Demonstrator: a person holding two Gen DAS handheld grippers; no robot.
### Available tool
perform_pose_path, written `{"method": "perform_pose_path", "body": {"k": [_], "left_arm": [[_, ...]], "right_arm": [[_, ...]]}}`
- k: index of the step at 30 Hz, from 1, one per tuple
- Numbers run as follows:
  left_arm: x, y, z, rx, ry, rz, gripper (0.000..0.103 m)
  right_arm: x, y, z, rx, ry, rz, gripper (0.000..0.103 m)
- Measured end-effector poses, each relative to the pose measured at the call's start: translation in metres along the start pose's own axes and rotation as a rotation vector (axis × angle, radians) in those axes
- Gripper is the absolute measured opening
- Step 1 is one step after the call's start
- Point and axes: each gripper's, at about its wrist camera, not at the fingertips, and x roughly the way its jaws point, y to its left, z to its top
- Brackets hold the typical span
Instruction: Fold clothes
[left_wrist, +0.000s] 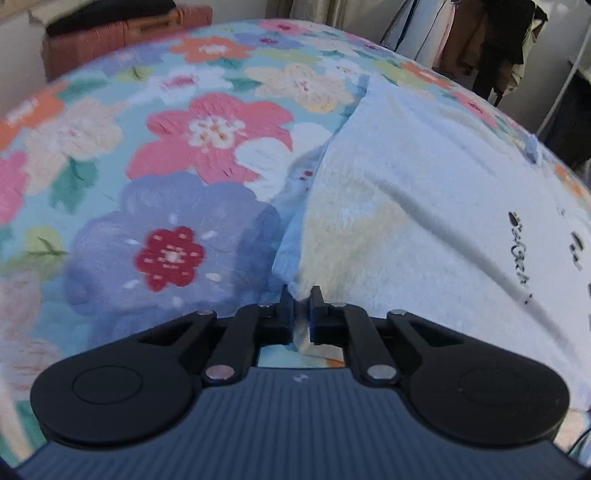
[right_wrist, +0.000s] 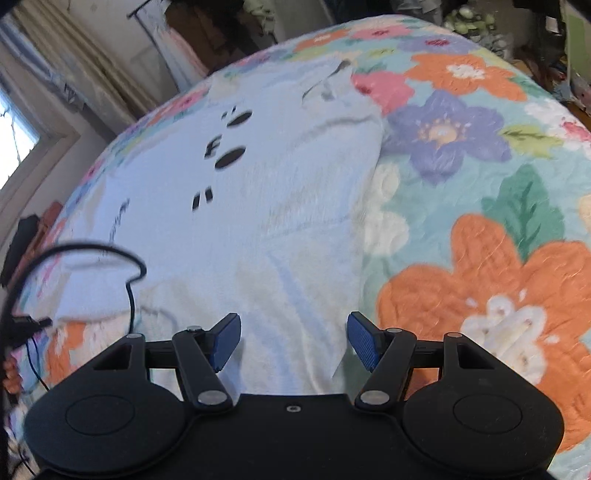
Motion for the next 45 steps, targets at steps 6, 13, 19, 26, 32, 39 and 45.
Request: {"method": "perform_pose_path", "body": {"k": [6, 13, 19, 26, 32, 39, 45], "left_arm": [[-0.033, 0.014, -0.01, -0.038, 0.003, 0.024, 0.006], [-0.029, 0.015, -0.006, -0.083, 0.033, 0.024, 0.021], [-0.092, -0.004, 0.003, -0.016, -0.082, 0.03, 0.058], [-0.175, -0.036, -0.038, 0.106, -0.172, -0.012, 0.085], [-0.2, -0.059, -0.071, 0.102, -0.097, -0.115, 0.086], [-0.23, -0.07, -0.066, 0.068, -0.046, -0.176, 0.1], [-0.255, -0.088, -0.062, 0.16, -0.097, -0.023, 0.103]], "right_arm": [[0.011, 0.004, -0.016, -0.097, 0.037, -0.039, 0.069], [-0.004, 0.006, -0.013, -0.123, -0.005, -0.08, 0.069], [-0.052, 0.037, -0.004, -0.228, -0.129, -0.147, 0.069], [-0.114, 0.102, -0.001, -0.351, -0.206, -0.198, 0.069], [-0.15, 0.156, -0.017, -0.478, -0.254, -0.192, 0.07], [-0.176, 0.182, -0.022, -0.416, -0.144, -0.048, 0.078], [-0.184, 0.193, -0.026, -0.437, -0.142, -0.028, 0.081]]}}
